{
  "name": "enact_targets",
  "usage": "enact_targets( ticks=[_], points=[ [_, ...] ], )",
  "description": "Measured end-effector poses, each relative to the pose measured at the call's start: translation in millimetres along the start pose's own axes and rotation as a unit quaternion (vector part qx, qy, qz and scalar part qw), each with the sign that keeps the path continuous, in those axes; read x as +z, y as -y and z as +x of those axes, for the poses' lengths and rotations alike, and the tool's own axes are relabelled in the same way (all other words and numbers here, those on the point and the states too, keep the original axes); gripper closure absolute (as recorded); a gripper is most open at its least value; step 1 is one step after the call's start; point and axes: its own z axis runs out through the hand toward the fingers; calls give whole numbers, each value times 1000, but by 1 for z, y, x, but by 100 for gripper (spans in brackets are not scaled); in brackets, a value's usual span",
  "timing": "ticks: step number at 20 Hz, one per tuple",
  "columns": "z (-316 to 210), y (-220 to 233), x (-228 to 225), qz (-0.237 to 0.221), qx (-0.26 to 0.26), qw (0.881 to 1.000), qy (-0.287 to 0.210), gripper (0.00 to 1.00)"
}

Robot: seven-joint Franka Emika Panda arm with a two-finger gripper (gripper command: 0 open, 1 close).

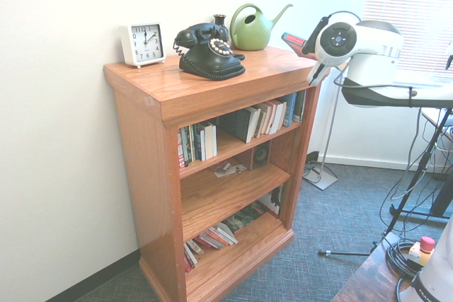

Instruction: Organize the shelf

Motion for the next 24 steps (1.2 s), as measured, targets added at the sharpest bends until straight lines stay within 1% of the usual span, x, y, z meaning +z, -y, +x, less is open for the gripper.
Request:
enact_targets(
  ticks=[5, 9, 15, 20, 24],
  points=[
    [-44, -46, -9, -2, 12, 1000, 22, 100],
    [-69, -63, -21, 13, 20, 999, 42, 100],
    [-105, -46, -26, 65, 21, 994, 84, 100],
    [-126, -18, -44, 112, 15, 987, 113, 100],
    [-152, 5, -45, 138, 5, 982, 129, 100]
  ],
)
